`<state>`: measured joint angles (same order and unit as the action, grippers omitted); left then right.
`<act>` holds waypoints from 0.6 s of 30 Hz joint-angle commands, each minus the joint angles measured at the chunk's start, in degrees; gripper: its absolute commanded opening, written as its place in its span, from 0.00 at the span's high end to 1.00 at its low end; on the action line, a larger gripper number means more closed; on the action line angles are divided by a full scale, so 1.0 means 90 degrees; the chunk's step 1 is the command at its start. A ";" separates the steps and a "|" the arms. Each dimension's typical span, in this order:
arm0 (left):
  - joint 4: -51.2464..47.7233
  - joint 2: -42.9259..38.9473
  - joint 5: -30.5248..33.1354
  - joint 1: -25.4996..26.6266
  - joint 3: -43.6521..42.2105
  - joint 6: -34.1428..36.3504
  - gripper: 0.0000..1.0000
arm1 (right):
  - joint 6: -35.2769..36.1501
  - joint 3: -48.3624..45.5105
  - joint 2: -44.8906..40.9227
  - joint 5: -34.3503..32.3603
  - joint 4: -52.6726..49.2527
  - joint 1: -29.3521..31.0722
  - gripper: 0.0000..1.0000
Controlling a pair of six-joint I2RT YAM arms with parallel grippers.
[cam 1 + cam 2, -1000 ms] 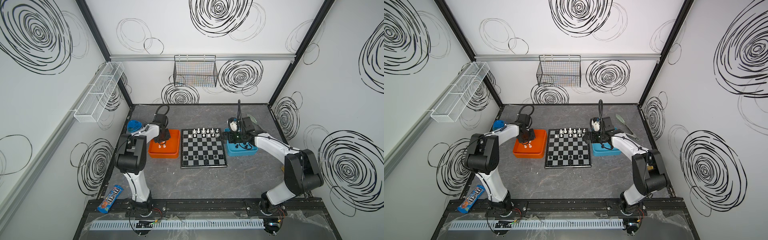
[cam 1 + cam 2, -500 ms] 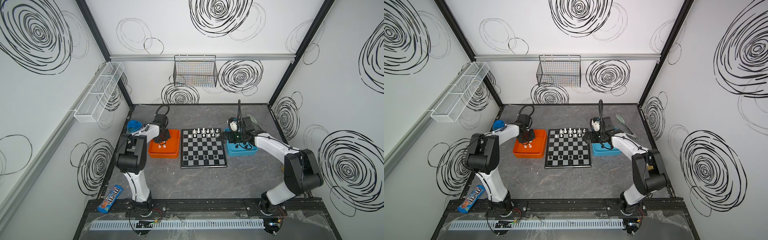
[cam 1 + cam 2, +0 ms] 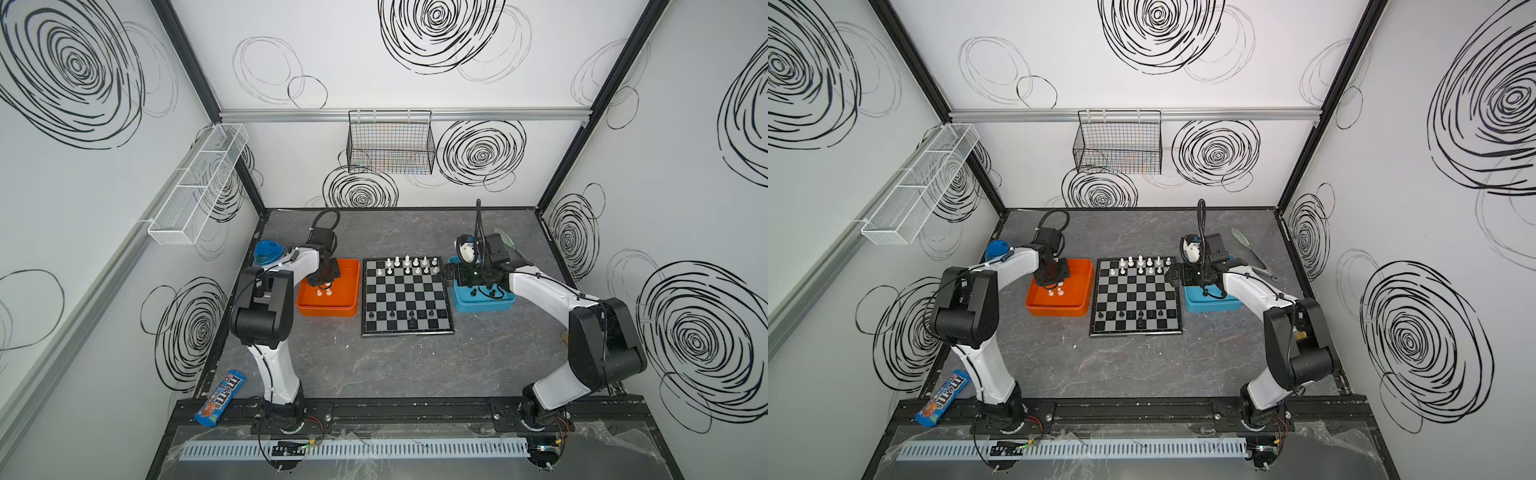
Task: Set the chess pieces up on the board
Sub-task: 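Lift the white piece with the left gripper and carry it over the board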
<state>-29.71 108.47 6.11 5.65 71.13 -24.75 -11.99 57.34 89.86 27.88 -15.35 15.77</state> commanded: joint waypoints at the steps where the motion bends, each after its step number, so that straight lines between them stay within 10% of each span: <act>1: -0.0430 -0.0027 0.0312 0.0116 0.0299 0.0228 1.00 | 0.0070 -0.0004 -0.0063 -0.0011 0.0043 -0.0022 0.00; 18: -0.1958 0.0110 0.0569 0.1281 0.2827 0.0467 1.00 | 0.0043 0.0171 -0.0077 0.0001 -0.0099 -0.0104 0.00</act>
<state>-44.18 108.31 10.83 14.92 92.05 -20.97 -11.99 57.39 89.86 28.08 -15.55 15.25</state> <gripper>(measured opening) 0.108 0.999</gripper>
